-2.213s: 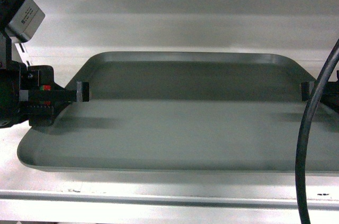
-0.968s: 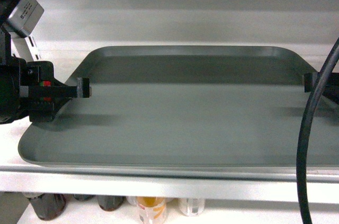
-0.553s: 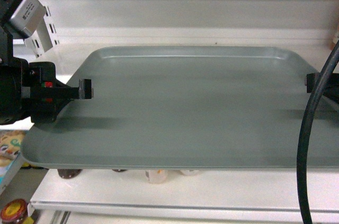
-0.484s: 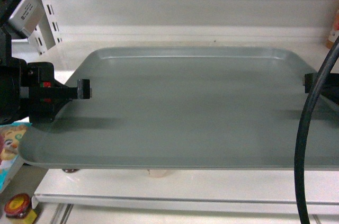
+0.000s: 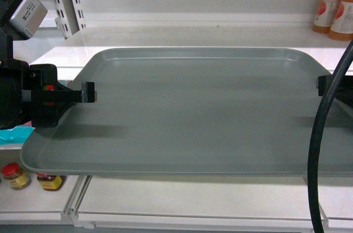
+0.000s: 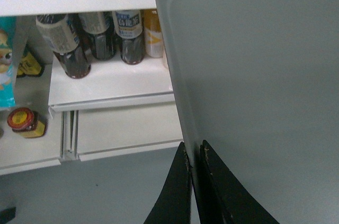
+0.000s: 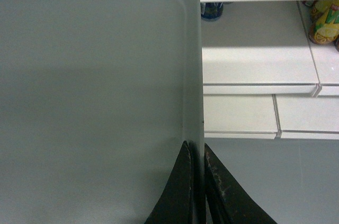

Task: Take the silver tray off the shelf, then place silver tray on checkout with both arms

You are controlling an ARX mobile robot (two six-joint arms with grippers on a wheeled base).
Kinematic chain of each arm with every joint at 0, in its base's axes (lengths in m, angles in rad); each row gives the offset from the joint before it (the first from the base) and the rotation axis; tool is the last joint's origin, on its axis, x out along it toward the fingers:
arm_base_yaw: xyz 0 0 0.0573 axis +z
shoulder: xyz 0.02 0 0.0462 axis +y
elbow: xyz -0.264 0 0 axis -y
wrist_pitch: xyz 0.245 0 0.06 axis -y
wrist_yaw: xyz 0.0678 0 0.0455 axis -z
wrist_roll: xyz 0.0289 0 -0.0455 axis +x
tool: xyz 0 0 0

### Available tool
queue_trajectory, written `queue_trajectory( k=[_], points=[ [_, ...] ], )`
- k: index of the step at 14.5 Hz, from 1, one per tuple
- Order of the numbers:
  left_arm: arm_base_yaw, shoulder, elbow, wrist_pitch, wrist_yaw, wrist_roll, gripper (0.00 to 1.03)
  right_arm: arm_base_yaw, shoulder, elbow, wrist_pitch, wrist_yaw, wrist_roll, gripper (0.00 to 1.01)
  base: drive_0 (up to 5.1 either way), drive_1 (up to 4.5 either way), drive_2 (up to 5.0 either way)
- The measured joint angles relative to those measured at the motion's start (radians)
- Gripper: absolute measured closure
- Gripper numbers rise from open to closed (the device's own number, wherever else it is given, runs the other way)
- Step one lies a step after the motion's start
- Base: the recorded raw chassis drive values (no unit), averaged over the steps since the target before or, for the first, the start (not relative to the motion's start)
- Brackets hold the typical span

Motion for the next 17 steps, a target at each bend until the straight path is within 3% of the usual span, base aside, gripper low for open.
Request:
queue_trajectory(
  k=[17],
  points=[
    [0.003,0.0,0.0,-0.003,-0.001,0.0,0.99,0.001,0.0,0.001,0.005,0.0,0.0,0.98,0.0,-4.27,4.2]
  ],
)
